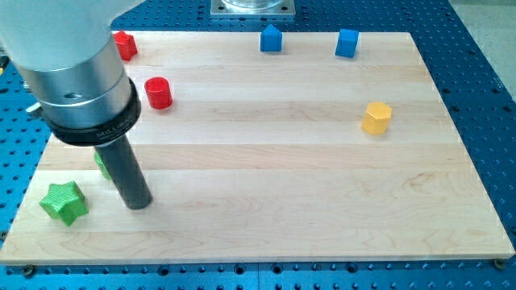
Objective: Push the green circle into the green star
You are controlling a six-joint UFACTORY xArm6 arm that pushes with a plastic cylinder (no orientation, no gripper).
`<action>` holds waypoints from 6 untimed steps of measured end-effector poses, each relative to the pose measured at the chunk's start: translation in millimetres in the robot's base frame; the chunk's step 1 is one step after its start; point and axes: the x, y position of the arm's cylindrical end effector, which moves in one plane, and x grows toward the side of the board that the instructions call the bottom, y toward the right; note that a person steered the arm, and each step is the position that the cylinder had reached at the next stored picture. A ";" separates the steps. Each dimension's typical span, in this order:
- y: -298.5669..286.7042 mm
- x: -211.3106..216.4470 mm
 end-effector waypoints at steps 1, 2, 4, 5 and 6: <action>16.0 0.0; 11.2 -2.4; -21.6 -51.8; -45.0 -72.1; -60.0 -78.0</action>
